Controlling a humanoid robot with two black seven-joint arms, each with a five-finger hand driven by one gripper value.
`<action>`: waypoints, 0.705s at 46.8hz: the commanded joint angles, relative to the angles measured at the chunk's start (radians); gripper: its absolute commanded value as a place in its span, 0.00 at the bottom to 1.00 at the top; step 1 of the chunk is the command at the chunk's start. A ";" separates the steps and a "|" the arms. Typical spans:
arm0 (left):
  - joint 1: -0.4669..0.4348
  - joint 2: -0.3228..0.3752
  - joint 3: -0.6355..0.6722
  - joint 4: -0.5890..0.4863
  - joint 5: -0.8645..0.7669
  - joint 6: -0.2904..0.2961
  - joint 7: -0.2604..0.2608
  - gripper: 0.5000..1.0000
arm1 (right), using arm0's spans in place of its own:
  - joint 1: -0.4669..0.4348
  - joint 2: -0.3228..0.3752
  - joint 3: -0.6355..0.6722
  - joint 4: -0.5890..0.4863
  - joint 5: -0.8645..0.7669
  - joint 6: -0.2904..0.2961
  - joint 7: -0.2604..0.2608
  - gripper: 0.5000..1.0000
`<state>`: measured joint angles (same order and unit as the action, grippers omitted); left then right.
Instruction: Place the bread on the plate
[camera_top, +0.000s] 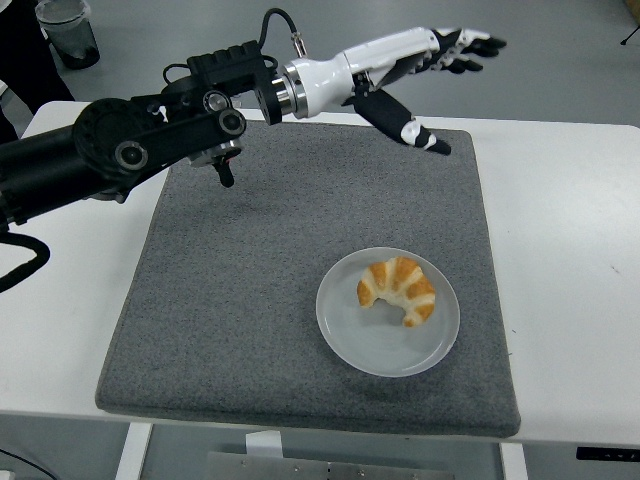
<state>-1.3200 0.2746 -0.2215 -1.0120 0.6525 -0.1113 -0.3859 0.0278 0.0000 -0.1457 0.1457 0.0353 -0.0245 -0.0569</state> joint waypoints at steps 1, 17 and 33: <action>-0.021 -0.003 -0.018 0.035 -0.117 0.002 0.024 0.98 | 0.000 0.000 0.000 0.000 0.000 0.000 0.000 0.86; -0.081 0.006 -0.050 0.185 -0.453 0.001 0.056 0.98 | 0.000 0.000 0.000 0.000 0.000 0.000 0.000 0.86; -0.047 -0.005 -0.056 0.375 -0.675 -0.013 0.058 0.98 | 0.000 0.000 0.000 0.000 0.000 0.000 0.000 0.86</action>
<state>-1.3806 0.2714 -0.2760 -0.6656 -0.0067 -0.1168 -0.3274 0.0275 0.0000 -0.1457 0.1457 0.0353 -0.0245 -0.0567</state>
